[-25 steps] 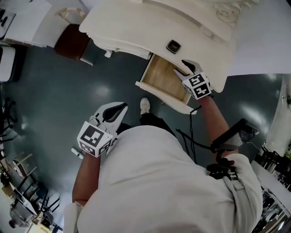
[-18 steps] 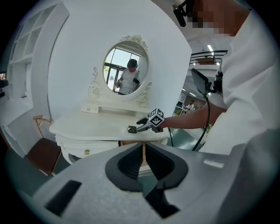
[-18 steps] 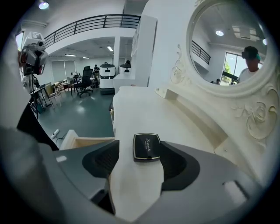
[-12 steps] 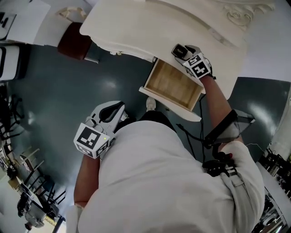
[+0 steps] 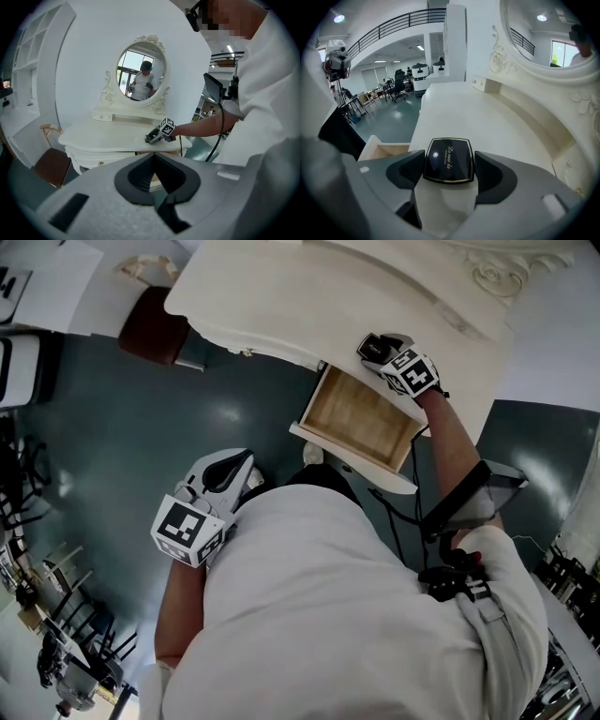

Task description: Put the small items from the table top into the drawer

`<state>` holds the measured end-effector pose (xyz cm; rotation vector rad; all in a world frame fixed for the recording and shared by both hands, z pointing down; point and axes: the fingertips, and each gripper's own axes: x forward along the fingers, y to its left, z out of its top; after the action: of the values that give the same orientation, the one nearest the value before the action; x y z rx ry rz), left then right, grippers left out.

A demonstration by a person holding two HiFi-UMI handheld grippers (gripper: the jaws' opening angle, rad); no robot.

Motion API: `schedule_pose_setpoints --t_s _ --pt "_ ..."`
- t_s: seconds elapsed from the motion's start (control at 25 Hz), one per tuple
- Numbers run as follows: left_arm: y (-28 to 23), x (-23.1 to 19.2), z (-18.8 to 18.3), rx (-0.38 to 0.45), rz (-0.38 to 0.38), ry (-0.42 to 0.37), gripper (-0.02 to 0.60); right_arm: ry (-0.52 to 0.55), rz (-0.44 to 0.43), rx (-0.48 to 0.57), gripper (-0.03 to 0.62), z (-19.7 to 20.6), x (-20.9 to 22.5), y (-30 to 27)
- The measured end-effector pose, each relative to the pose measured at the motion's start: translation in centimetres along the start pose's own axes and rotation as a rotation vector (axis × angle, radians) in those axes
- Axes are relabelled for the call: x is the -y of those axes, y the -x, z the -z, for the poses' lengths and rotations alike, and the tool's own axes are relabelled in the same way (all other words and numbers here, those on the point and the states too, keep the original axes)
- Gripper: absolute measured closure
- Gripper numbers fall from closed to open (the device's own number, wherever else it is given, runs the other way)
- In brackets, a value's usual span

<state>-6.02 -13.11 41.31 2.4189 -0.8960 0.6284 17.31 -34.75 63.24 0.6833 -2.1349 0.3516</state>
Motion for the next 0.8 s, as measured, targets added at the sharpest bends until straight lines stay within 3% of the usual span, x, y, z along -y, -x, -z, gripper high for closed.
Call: schedule_pose_setpoints --t_s 0.24,0.8 --pt "0.1 0.1 0.4 0.007 -0.002 -0.002 0.58 -0.001 -0.04 -0.006 0.261 0.1 0.0 -0.2" --pt "1.6 1.5 1.6 0.017 0.005 -0.005 0.58 0.006 -0.006 0.002 0.266 0.1 -2.1 1.3"
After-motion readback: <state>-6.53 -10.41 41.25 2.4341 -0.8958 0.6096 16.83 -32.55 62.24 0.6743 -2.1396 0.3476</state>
